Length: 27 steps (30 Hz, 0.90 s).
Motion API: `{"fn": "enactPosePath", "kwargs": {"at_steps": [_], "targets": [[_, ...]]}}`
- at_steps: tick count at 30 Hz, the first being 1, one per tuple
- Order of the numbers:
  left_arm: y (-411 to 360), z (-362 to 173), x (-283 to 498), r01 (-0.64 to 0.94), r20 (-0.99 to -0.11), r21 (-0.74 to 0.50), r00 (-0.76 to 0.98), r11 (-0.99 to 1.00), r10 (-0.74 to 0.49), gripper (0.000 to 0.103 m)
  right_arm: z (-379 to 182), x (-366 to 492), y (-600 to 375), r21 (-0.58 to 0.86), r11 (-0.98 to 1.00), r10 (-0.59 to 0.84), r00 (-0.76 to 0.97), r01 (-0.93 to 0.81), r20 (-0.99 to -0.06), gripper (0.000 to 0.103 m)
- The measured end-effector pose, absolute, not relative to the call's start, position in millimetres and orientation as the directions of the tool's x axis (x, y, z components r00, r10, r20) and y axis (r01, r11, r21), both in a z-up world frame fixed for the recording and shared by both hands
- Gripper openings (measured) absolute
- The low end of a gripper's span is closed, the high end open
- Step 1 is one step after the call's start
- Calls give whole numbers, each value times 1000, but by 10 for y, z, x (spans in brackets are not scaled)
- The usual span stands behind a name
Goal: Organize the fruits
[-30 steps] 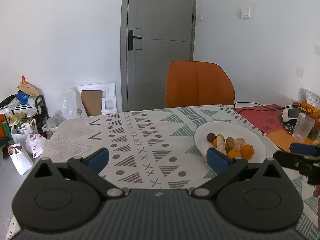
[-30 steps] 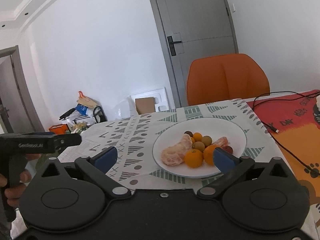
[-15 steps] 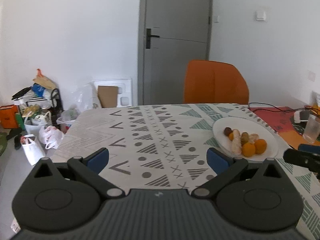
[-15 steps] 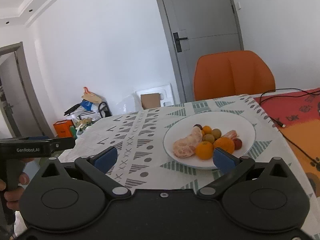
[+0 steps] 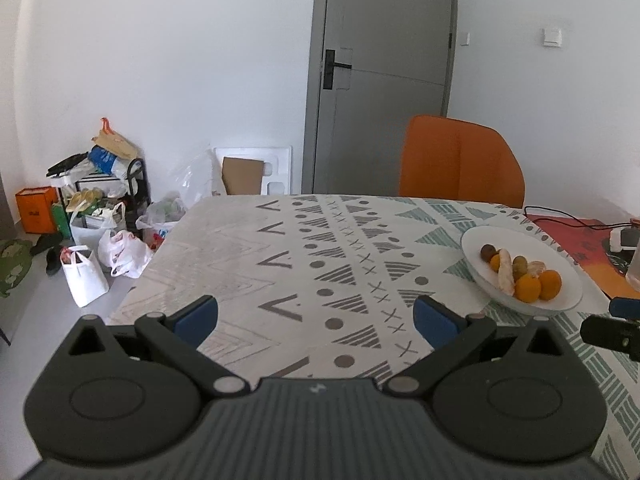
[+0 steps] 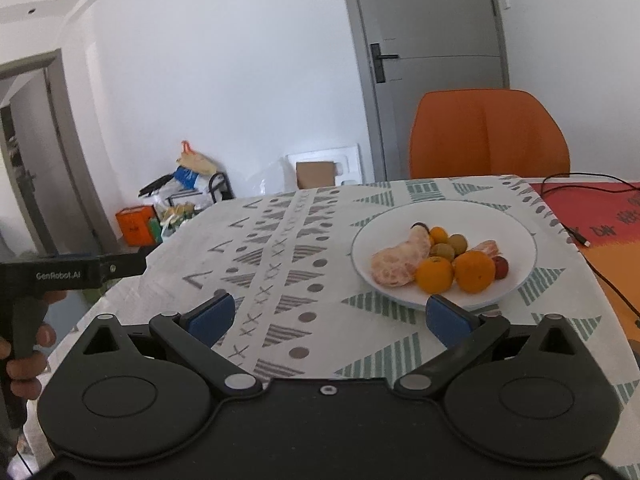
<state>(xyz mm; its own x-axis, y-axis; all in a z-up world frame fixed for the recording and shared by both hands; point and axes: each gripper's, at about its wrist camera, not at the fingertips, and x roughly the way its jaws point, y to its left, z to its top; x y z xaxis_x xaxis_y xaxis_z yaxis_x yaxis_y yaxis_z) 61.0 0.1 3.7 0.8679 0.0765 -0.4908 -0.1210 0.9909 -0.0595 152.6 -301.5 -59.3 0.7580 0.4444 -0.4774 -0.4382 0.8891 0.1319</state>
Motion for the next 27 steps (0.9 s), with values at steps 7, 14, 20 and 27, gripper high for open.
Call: {"fn": "enactPosePath", "kwargs": {"at_steps": [7,14,20,27], "targets": [[66,13,517,-121,-489,-61,869,991,76,103,-541,1476,-2917,115,886,447,763,-449,-467,103],[136,-15,482,-123,-495,-68,866,990,74,103,-565,1487,-2879,116,890,438,760,-440,-480,103],[131,-28,480,-117,-503,-68,862,991,67,103,-606,1499,-2882,125,893,434,756,-432,-490,103],[121,-38,478,-115,-501,-65,863,991,68,103,-622,1506,-2913,128,897,429,758,-424,-491,103]]}}
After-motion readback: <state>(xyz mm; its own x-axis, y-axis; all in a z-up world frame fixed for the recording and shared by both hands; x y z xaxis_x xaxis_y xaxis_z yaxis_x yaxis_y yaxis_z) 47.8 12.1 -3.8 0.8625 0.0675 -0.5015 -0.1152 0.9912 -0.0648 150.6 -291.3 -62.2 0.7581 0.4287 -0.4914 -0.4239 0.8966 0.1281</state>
